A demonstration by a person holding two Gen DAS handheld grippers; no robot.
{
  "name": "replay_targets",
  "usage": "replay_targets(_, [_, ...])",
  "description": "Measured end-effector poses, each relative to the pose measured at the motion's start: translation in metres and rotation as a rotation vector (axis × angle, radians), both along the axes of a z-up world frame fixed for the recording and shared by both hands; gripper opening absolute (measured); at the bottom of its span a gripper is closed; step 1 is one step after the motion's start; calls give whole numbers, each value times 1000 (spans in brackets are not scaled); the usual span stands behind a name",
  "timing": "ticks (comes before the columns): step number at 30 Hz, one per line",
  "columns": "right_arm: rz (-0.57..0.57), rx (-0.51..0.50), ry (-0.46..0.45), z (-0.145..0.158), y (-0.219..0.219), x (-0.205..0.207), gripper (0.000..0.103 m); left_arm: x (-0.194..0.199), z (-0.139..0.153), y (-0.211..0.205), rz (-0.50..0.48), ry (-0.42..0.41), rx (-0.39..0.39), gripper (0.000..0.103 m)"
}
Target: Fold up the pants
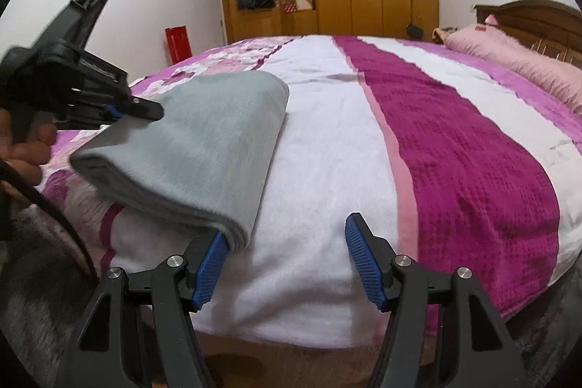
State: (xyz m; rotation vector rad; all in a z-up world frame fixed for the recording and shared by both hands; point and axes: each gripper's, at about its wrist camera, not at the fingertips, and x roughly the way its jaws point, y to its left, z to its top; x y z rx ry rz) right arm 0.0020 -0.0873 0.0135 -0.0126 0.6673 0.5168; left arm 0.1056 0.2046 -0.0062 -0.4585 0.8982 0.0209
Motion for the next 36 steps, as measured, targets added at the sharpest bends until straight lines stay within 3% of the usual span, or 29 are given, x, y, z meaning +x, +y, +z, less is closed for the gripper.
replay_targets(2, [-34,13,-10,8,-15,-3,61,-3,1,2,19,-9,0,17])
replay_targets(5, [-12,130,-2,29,-33,10,58,-22,20,8,101,-59,14,20])
replay_targets(7, [38,178,6,40,-31,19,44,-47,44,3,142,-171,32,20])
replay_targets(9, [112,171,2,50,-16,26,15,-59,59,-10,89,-198,29,20])
replay_targets(10, [163,157,-4,52,-5,28,12,-62,63,-19,60,-197,31,20])
replay_targets(13, [313,164,-3,53,22,26,9,-68,61,-49,-9,-161,95,18])
replay_targets(17, [421,103,47,32,49,22,8,-68,32,-75,-60,-88,152,16])
replay_targets(19, [398,96,138,10,49,31,2,-62,9,-78,-46,-33,188,16])
replay_targets(21, [396,223,232,4,36,40,0,-60,-8,-72,-38,12,158,10])
replay_targets(23, [403,317,275,10,28,54,0,-62,-3,-67,-38,-4,121,11])
replay_targets(27, [404,360,274,21,41,94,0,-51,22,-67,-65,-52,150,25])
replay_targets(29, [394,323,293,14,48,107,0,-36,24,-63,-59,-68,166,29])
replay_targets(31, [358,265,294,2,50,115,0,-22,14,-61,-41,-43,187,28])
replay_targets(34, [326,257,262,4,46,115,0,-13,-6,-58,-38,7,204,25])
replay_targets(36, [299,250,245,12,44,114,0,-15,1,-59,-46,-1,214,24])
